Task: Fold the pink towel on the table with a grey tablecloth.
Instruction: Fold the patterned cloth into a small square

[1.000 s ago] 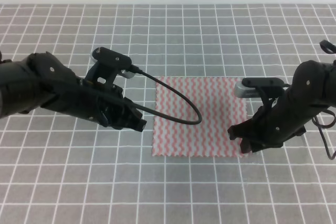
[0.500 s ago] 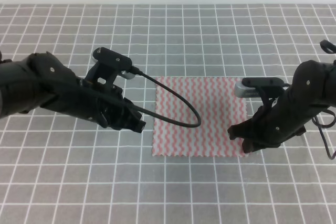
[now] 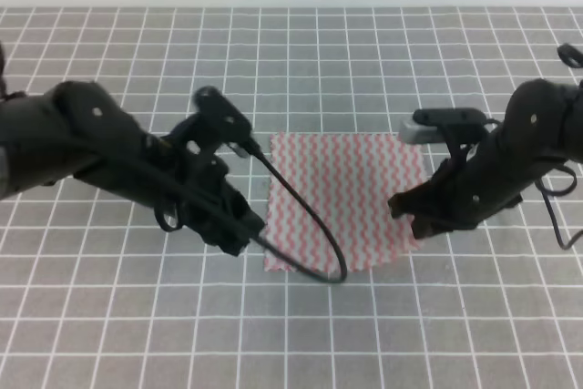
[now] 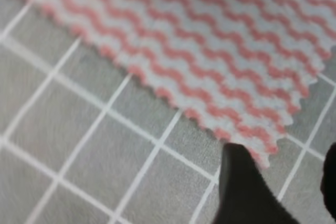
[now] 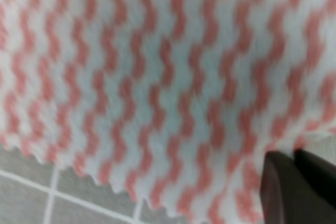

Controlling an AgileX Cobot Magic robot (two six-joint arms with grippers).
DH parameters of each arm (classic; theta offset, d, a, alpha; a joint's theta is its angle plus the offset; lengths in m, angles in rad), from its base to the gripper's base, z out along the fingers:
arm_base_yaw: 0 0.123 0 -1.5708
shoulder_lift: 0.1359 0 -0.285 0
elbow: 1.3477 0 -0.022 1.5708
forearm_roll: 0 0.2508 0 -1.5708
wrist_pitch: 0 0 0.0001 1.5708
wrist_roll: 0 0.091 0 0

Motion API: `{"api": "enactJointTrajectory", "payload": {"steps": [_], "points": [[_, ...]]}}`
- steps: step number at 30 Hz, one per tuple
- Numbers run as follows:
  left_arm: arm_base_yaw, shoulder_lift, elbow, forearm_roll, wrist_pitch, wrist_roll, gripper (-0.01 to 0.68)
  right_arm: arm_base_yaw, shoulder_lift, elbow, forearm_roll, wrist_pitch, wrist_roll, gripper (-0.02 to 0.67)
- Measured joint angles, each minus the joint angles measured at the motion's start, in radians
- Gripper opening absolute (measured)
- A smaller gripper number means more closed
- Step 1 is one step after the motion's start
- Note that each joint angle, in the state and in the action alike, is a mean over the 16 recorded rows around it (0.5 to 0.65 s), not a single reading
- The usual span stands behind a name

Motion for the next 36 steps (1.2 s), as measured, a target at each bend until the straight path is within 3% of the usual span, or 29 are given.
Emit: {"api": "enactJointTrajectory", "payload": {"steps": [5,15,36], "points": [[-0.051,0.001,-0.018,0.089,-0.010,0.028,0.337,0.000,0.000,-0.031,0.001,0.005,-0.008,-0.014],[-0.148,0.007,-0.028,0.233,-0.070,0.031,0.337,0.000,0.000,-0.049,0.002,-0.018,-0.012,-0.014],[-0.188,0.010,-0.027,0.262,-0.048,0.026,0.340,0.000,0.000,-0.060,-0.002,-0.069,-0.012,-0.015]]}}
